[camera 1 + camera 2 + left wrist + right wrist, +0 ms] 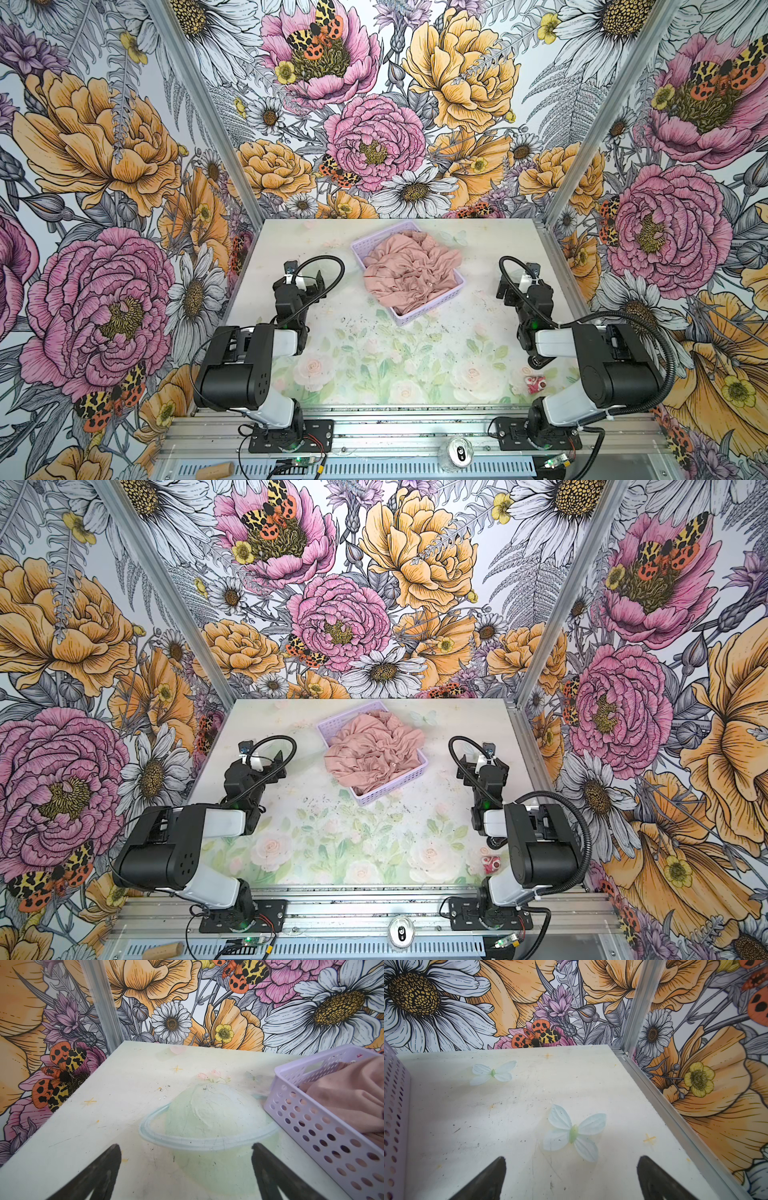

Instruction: Fold and stack the mixed laundry pile

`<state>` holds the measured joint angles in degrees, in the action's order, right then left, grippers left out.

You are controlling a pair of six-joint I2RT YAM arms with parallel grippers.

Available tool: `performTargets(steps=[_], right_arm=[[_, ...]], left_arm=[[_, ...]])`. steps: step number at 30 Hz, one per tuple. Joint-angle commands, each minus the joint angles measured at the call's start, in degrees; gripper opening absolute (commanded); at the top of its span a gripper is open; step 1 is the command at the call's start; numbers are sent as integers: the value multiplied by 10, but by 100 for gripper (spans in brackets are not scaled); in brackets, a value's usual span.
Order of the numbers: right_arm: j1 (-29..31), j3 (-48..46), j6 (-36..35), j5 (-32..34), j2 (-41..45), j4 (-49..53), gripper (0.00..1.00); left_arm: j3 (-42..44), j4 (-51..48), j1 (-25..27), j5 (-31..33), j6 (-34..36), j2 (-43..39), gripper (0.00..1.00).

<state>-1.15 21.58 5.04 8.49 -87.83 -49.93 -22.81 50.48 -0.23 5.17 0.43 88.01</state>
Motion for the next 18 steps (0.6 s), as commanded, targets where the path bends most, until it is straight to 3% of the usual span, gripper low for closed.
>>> performTargets(steps=[1,10,13,18], right_arm=[[2,7,4,-5,-1,1,100],[3,4,1,-7,2,-5,100],[19,43,-9,14,83,132,100],[63,166,29,48,157,422,95]], left_arm=[[8,24,0,5,1,7,99],[9,25,-1,8,-1,3,99],[-19,-77,0,48,-15,-52,99],[-105,-304,-5,14,-47,-140,99]])
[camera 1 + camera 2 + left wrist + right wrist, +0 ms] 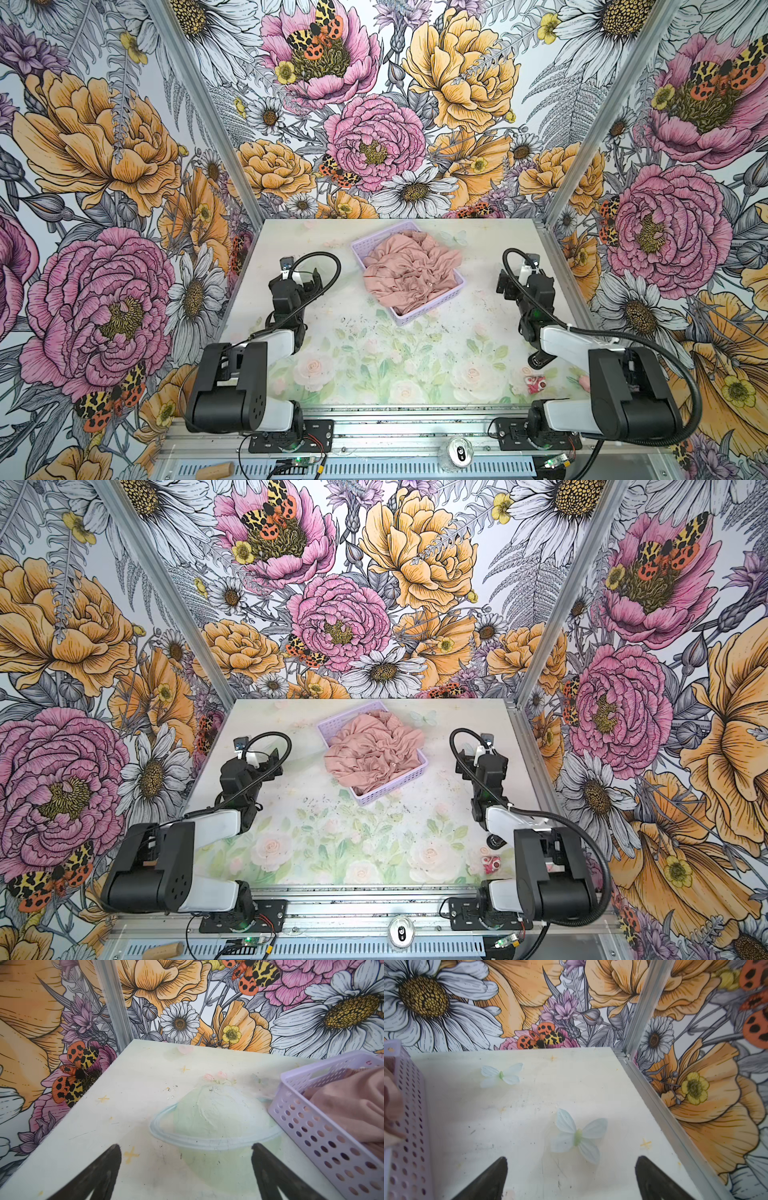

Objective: Fold and stack the mixed laundry pile
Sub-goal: 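Reach the right gripper into the lilac basket and grasp pink garment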

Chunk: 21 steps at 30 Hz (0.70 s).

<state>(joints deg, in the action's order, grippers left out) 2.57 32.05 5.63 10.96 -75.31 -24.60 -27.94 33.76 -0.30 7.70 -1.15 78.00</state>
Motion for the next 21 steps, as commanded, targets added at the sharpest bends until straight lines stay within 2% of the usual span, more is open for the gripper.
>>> performTargets(steps=[1,3,5,9,12,15,18,21], right_arm=[[43,85,33,22,33,221,94],[81,123,57,11,27,305,92],[129,156,84,-27,16,370,90],[259,220,143,-83,-24,452,86],[349,281,180,-122,-84,482,86],[409,348,202,-149,-156,501,84],[448,415,204,-150,-222,529,78],[456,452,216,-150,-264,554,72]], left_arm=[[-73,-184,-4,-39,-43,-51,99],[-97,-246,-1,-93,-65,-64,99],[-110,-292,1,-148,-90,-72,99],[-109,-344,3,-220,-122,-75,99],[-110,-365,11,-228,-135,-79,99],[-113,-370,8,-248,-154,-74,99],[-112,-368,5,-264,-163,-71,99],[-111,-368,3,-267,-165,-72,99]])
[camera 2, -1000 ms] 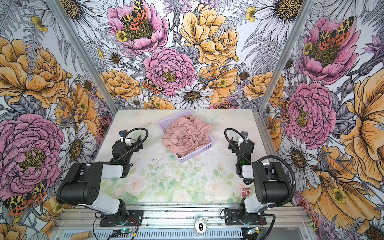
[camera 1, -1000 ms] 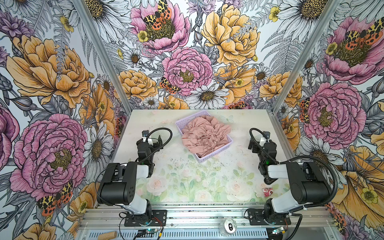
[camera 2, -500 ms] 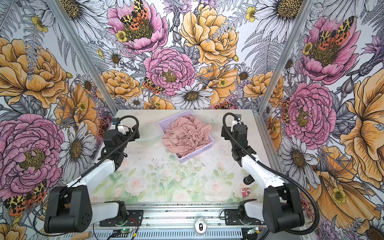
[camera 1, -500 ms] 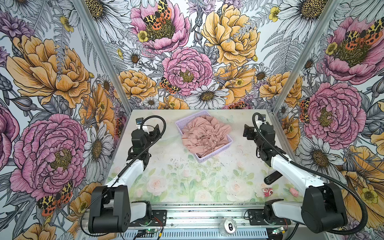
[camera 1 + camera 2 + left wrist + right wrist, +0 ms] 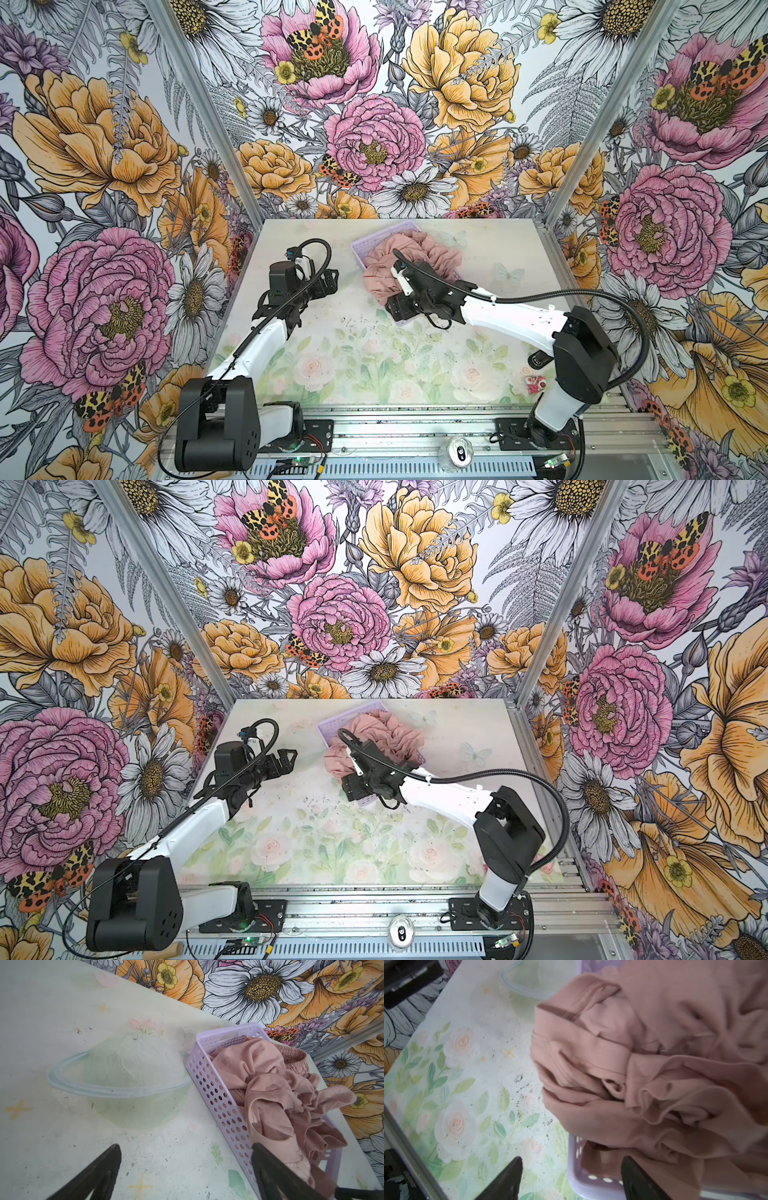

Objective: Fold and stack the mixed laundry pile
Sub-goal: 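Reach the right gripper into the lilac basket and grasp pink garment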

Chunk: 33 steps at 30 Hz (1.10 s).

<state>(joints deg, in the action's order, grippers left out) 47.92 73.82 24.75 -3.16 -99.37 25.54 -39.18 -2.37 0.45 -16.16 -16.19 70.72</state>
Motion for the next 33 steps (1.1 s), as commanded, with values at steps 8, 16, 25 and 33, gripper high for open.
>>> performTargets(steps=[8,16,25,33], right_arm=[[2,68,28,4,-72,83,61],[5,92,21,-3,-105,85,50],[-1,129,22,25,-147,126,13],[-63,83,15,58,-93,146,0]], left_arm=[[1,-8,-2,-31,-20,4,99],[-3,-12,-4,-28,-19,12,99],[-6,-15,-9,-26,-18,20,99],[-7,-19,-9,-27,-18,27,99]])
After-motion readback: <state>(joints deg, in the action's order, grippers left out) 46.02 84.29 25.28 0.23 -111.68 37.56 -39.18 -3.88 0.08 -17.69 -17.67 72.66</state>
